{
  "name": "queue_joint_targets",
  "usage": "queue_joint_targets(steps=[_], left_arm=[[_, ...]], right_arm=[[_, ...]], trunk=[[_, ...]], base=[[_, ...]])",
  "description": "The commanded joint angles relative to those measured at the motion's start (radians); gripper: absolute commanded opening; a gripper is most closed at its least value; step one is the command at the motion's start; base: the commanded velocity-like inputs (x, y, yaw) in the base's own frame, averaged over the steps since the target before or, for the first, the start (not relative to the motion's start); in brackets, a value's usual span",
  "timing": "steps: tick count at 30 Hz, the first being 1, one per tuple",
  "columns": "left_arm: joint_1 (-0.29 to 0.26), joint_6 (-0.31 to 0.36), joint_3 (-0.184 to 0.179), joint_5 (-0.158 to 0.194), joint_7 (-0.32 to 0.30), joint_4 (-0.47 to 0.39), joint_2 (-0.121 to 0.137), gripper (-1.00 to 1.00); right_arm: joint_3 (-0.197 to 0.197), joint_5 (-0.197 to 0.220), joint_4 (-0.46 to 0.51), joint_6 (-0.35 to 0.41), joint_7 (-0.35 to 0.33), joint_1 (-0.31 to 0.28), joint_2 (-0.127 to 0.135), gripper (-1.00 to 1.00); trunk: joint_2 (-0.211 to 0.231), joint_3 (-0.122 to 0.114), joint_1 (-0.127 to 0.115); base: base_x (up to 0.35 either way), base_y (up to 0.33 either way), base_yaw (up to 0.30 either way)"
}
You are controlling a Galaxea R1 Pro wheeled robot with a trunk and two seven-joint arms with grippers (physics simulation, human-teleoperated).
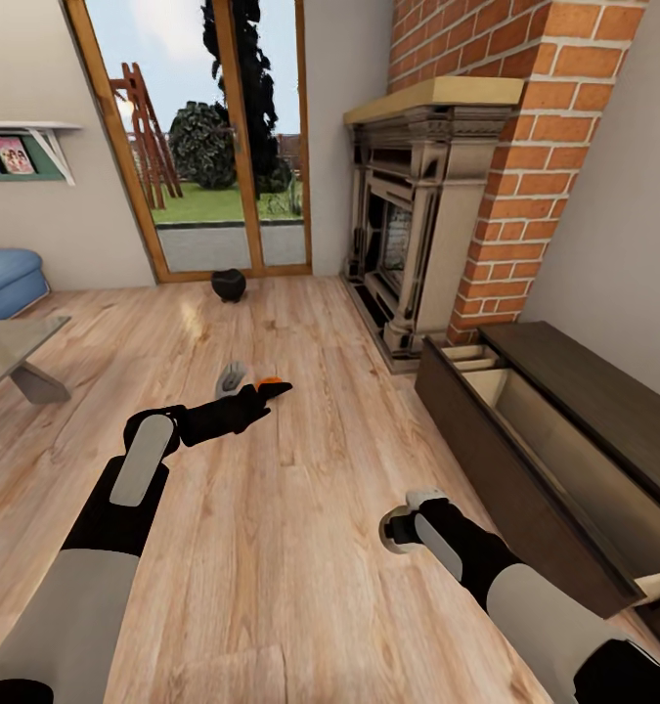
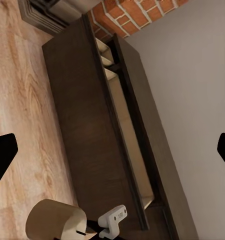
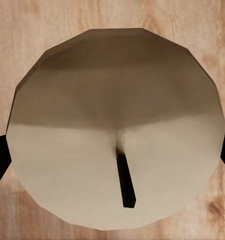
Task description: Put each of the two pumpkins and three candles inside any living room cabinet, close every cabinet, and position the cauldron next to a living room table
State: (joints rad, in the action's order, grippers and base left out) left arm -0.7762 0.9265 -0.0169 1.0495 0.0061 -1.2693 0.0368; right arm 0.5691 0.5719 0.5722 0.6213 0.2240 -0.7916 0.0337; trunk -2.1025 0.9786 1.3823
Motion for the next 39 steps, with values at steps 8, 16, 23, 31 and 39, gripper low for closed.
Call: queue_joint_targets(steps=[8, 16, 23, 31, 39], left_arm=[[0.000, 0.000, 0.000, 0.000, 0.000, 0.000, 0.000, 1.00], [0.000, 0.000, 0.000, 0.000, 0.000, -0.001, 0.000, 1.00], [0.000, 0.000, 0.000, 0.000, 0.000, 0.000, 0.000, 1.00], [0.000, 0.000, 0.000, 0.000, 0.000, -0.001, 0.000, 1.00], [0.000, 0.000, 0.000, 0.000, 0.000, 0.000, 0.000, 1.00]], right_arm=[[0.001, 0.001, 0.000, 0.001, 0.000, 0.000, -0.001, -1.00], [0.002, 0.001, 0.000, 0.001, 0.000, 0.000, -0.003, -1.00], [0.002, 0.000, 0.000, 0.000, 0.000, 0.000, -0.003, -1.00], [0.001, 0.000, -0.001, -0.018, -0.001, 0.002, -0.002, -1.00], [0.007, -0.011, 0.001, -0.033, -0.001, 0.005, -0.002, -1.00]], trunk=[[0.000, -0.011, 0.000], [0.000, -0.020, 0.000], [0.000, -0.024, 0.000], [0.000, -0.024, 0.000], [0.000, -0.024, 0.000]], base=[[0.000, 0.000, 0.153], [0.000, 0.000, 0.211], [0.000, 0.000, 0.251], [0.000, 0.000, 0.060], [0.000, 0.000, 0.001]])
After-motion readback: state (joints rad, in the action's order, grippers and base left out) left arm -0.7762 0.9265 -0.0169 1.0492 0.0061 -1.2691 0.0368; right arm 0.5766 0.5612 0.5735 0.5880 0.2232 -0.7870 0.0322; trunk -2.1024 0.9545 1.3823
